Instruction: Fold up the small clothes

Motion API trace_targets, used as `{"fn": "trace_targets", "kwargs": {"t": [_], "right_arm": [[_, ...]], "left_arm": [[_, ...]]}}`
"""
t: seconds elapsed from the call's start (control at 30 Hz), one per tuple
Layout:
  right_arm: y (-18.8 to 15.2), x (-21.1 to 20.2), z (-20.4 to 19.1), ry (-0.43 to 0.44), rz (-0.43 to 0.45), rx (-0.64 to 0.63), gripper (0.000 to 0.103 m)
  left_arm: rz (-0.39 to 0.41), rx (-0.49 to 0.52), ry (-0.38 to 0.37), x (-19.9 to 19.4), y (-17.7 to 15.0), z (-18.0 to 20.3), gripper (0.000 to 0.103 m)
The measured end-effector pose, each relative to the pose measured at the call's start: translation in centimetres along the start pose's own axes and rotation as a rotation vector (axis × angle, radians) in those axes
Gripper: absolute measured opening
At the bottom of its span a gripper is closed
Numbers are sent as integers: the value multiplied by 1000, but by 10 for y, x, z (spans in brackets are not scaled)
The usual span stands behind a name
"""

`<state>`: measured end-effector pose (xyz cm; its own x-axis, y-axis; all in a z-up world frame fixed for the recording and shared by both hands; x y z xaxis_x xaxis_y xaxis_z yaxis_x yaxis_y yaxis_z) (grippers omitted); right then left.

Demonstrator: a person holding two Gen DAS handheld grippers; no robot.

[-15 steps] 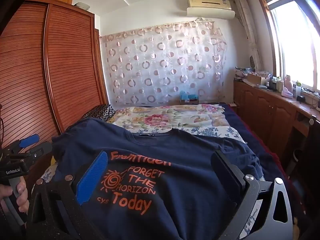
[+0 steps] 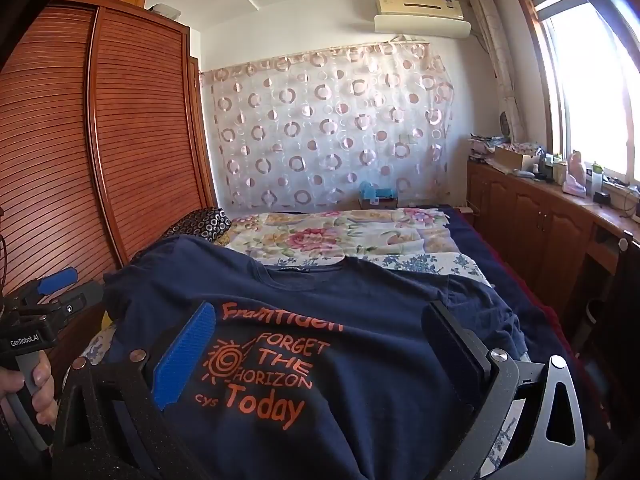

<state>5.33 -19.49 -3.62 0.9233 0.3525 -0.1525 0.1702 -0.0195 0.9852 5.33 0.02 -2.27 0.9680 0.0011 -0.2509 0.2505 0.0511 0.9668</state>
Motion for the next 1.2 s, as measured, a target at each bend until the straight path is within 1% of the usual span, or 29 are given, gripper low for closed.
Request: {"fn": "trace_targets", "kwargs": {"t": [0.37, 0.5, 1.2], "right_arm": [[0, 1, -2, 2, -1, -1, 103], [0, 1, -2, 2, -1, -2, 103], [0, 1, -2, 2, -2, -2, 103]], "left_arm": [[4, 2, 1, 0, 1, -2, 103], [9, 7, 0, -2, 6, -7, 103], [24, 22, 3, -12, 18, -5, 103]]}}
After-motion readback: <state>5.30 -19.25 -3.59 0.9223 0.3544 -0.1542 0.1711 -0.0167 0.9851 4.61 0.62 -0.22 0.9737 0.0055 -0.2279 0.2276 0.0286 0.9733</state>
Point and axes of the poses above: each gripper's, at about its wrist camera, not at the fingertips, and x roughly the way its jaws point, z to its right, y to its top, the point moved 6 cm from there along x, roughly the way its jaws point, and after that the axes turned 9 degrees about z, right-handed, at the moved point
